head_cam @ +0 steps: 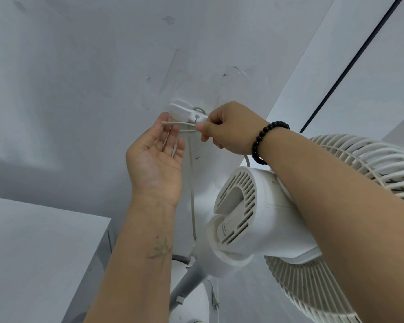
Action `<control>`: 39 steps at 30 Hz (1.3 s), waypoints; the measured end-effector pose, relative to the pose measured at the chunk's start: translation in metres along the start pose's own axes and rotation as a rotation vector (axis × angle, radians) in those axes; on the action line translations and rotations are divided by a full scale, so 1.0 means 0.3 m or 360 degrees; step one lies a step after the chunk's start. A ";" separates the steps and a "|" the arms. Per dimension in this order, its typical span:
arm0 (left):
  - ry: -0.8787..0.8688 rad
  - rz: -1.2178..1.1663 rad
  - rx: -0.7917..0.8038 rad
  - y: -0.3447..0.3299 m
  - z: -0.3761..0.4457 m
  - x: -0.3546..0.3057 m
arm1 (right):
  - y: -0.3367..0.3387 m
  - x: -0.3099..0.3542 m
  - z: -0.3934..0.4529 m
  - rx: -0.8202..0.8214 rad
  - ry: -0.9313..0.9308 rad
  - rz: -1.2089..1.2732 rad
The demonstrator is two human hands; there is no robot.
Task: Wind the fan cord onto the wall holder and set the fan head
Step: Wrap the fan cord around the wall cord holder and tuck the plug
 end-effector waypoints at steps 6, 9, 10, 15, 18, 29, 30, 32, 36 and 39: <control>-0.0412 0.0566 -0.0036 -0.010 0.000 -0.022 | 0.031 -0.016 0.012 -0.0292 -0.0007 0.0038; -0.0669 0.1008 0.0069 -0.029 -0.013 -0.024 | 0.051 -0.015 0.017 -0.0451 -0.0003 0.0005; -0.0653 0.1034 0.0135 -0.035 -0.015 -0.017 | 0.055 -0.017 0.017 -0.0490 -0.0007 0.0007; -0.0492 0.0889 0.0327 -0.038 0.005 -0.025 | 0.074 -0.019 0.017 -0.0625 -0.0043 0.0004; -0.0323 0.0589 0.0361 -0.034 0.010 -0.038 | 0.085 -0.017 0.019 -0.0672 -0.0094 -0.0075; -0.0281 0.0533 0.0421 -0.045 0.005 -0.029 | 0.116 -0.065 0.000 -0.0783 -0.0494 -0.0129; -0.0284 0.0522 0.0407 -0.042 0.004 -0.031 | 0.117 -0.067 -0.004 -0.0780 -0.0529 -0.0110; -0.0304 0.0511 0.0393 -0.041 0.002 -0.034 | 0.112 -0.078 -0.010 -0.0727 -0.0574 -0.0078; -0.0352 0.0529 0.0396 -0.042 0.002 -0.033 | 0.086 -0.115 -0.007 -0.0552 -0.0595 -0.0020; -0.0342 0.0510 0.0372 -0.040 0.007 -0.035 | 0.085 -0.131 0.000 -0.0543 -0.0634 -0.0096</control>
Point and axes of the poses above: each hand's wrist, its own z-axis towards the middle knuckle, its own y-axis out of the back of the hand, x = y × z, the point moved 5 cm from there along z, towards the middle knuckle, and after that the axes turned 15 degrees about -z, right-handed, at the moved point
